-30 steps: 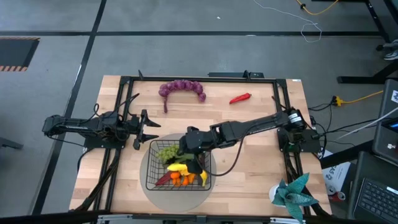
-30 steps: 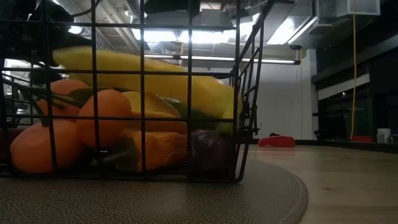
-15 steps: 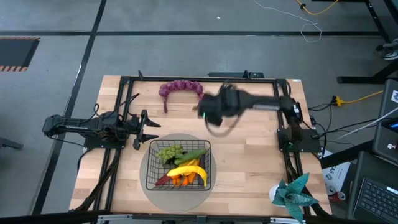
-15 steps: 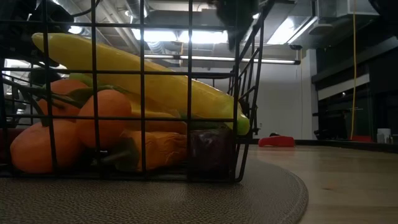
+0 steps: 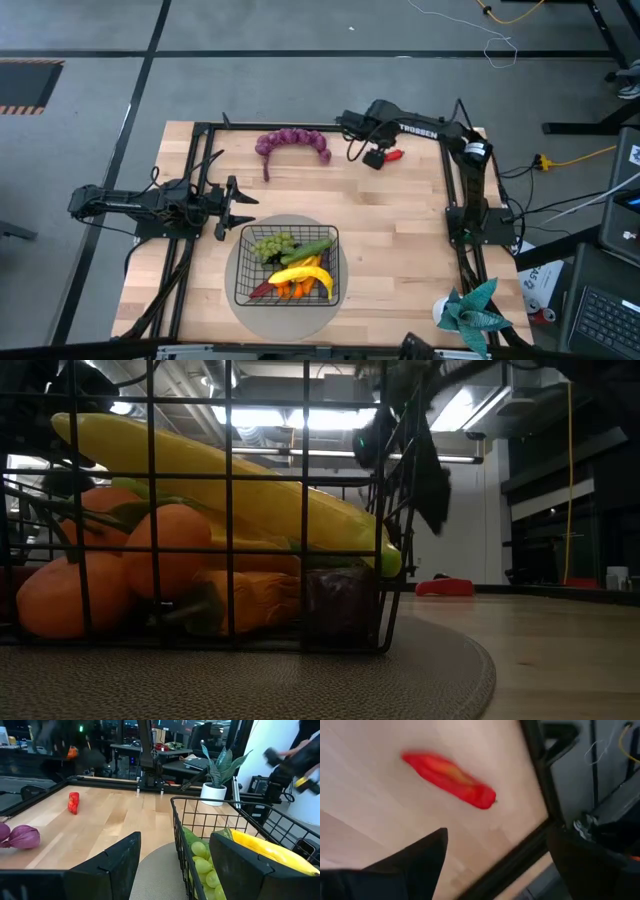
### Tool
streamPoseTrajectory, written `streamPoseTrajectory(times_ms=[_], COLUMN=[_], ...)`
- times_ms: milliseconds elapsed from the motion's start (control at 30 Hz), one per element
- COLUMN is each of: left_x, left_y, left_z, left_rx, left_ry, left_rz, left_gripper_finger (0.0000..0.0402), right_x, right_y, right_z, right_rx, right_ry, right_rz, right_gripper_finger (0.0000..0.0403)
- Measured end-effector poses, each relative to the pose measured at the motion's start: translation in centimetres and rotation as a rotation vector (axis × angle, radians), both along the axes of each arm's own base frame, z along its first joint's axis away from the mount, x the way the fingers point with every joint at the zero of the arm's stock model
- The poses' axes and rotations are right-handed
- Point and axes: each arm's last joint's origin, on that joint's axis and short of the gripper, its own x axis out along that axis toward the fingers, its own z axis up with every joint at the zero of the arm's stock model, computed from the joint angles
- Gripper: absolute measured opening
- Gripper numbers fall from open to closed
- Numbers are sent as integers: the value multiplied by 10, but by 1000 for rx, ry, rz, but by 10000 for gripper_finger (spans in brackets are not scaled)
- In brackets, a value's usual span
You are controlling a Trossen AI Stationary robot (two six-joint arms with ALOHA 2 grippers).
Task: Build produce basket
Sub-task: Put the red chili pepper into the black wire basket
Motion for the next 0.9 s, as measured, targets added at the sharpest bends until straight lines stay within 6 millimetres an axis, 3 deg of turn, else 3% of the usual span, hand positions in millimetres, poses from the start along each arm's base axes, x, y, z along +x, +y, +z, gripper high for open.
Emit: streamPoseTrajectory(times_ms=[233, 467, 667, 900], left_x=[0, 0, 0, 0], left_y=[0, 0, 0, 0], left_z=[0, 0, 0, 0], left_rx=[0, 0, 0, 0], left_ry=[0, 0, 0, 0], left_rz=[0, 1, 1, 1], left_gripper_finger=[231, 231, 231, 231], right_x=[-19, -27, -26, -37], right_y=[-17, -19, -29, -36], right_z=[-52, -77, -94, -106], right_rx=[178, 219, 150, 255], right_ry=[13, 37, -80, -187], right_rz=[152, 275, 268, 212], right_gripper_finger=[339, 339, 339, 335])
